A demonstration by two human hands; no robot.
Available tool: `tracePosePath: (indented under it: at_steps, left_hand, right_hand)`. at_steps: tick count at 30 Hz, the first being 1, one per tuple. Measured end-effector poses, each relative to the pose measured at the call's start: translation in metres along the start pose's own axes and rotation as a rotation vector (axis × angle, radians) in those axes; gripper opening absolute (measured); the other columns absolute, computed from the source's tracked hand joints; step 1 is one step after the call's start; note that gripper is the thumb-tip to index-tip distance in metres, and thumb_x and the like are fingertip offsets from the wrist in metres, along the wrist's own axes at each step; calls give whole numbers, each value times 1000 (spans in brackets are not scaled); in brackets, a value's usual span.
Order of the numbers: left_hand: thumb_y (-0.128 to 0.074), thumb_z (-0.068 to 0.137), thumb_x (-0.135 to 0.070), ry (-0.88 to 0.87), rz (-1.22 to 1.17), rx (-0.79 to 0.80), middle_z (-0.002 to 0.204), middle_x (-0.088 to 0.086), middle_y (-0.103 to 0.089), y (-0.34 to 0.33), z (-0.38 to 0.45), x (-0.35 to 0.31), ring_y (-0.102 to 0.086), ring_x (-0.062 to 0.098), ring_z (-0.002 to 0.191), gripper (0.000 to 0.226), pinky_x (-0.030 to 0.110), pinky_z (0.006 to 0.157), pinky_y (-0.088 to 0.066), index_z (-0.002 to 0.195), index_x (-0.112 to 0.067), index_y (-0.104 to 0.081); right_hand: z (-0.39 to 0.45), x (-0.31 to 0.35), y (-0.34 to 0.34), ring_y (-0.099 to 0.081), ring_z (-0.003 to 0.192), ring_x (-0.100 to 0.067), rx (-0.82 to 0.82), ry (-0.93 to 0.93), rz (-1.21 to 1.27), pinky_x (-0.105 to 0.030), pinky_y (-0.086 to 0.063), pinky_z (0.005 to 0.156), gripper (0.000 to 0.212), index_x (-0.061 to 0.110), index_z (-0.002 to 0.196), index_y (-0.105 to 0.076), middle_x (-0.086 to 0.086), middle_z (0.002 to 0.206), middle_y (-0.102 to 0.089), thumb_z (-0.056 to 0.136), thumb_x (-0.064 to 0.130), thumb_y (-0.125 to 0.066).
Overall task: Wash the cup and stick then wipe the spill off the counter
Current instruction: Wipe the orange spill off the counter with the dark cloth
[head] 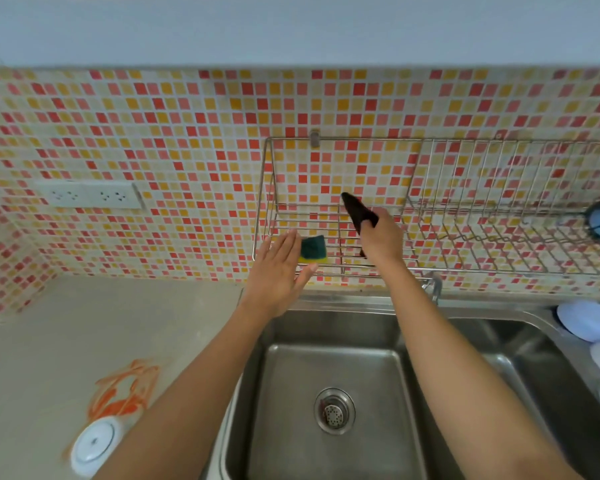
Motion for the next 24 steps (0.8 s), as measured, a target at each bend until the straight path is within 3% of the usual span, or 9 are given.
tracePosePath:
  at_steps: [2,4,6,8,11,17,21,24]
  left_hand:
    - [-7,95,-61,20,-56,-22,161,-1,13,2,-9,0,20,11,144,72,31,115,18,151,-18,9]
    - [-14,97,-60,49,-182,-70,160,-3,14,6,-25,2,21,9,144,73,27,116,15,153,-18,7]
    - [-21,99,-56,66,-274,-104,160,-5,16,9,-47,6,21,6,144,72,24,116,15,153,-18,7]
    - [-23,100,-55,86,-292,-140,160,-7,15,13,-74,14,21,4,144,71,24,116,14,153,-19,6]
    - [-24,99,-55,166,-289,-181,160,-6,10,18,-115,40,17,6,146,71,28,119,9,154,-17,1]
    - [-33,100,-50,435,-310,-271,162,2,-2,11,-217,118,2,13,149,70,31,120,2,154,-12,-10]
    - [-35,91,-61,578,-363,-346,157,10,-25,-15,-288,164,-20,24,146,80,44,119,-19,149,-5,-29]
    - [-52,84,-63,680,-546,-379,153,-15,-26,-39,-329,184,-23,5,141,81,33,116,-25,149,-24,-25]
  right_hand:
    - [1,0,8,-57,95,-23,41,-166,264,-28,-50,62,44,12,137,-44,-10,125,-58,99,34,-48]
    - [-4,0,16,-60,106,-25,121,-327,564,-40,-55,83,62,17,136,-47,-6,127,-59,86,46,-68]
    - [-11,0,22,-62,106,-24,157,-323,720,-42,-56,84,64,18,134,-52,-5,123,-63,79,32,-79]
    - [-22,7,23,-63,106,-23,171,-250,782,-43,-56,85,55,17,134,-52,-4,121,-63,84,15,-75]
    - [-51,26,9,-65,105,-20,236,-180,865,-42,-56,87,40,18,128,-55,-2,119,-65,91,10,-66]
    - [-139,57,-64,-70,92,-16,471,-136,857,-35,-57,77,24,24,106,-63,4,102,-72,92,4,-61]
    - [-199,41,-139,-66,102,-24,601,-198,696,-44,-53,91,27,22,111,-60,-4,113,-69,92,2,-60]
    - [-236,18,-188,-64,107,-23,580,-142,439,-40,-50,95,28,22,119,-59,-3,116,-67,94,8,-59]
Point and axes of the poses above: each hand's wrist, its own z-axis towards the middle knuckle, its own y-axis out of the back of the hand, x = y × z, the point moved 4 cm from there along z, towards the middle knuckle
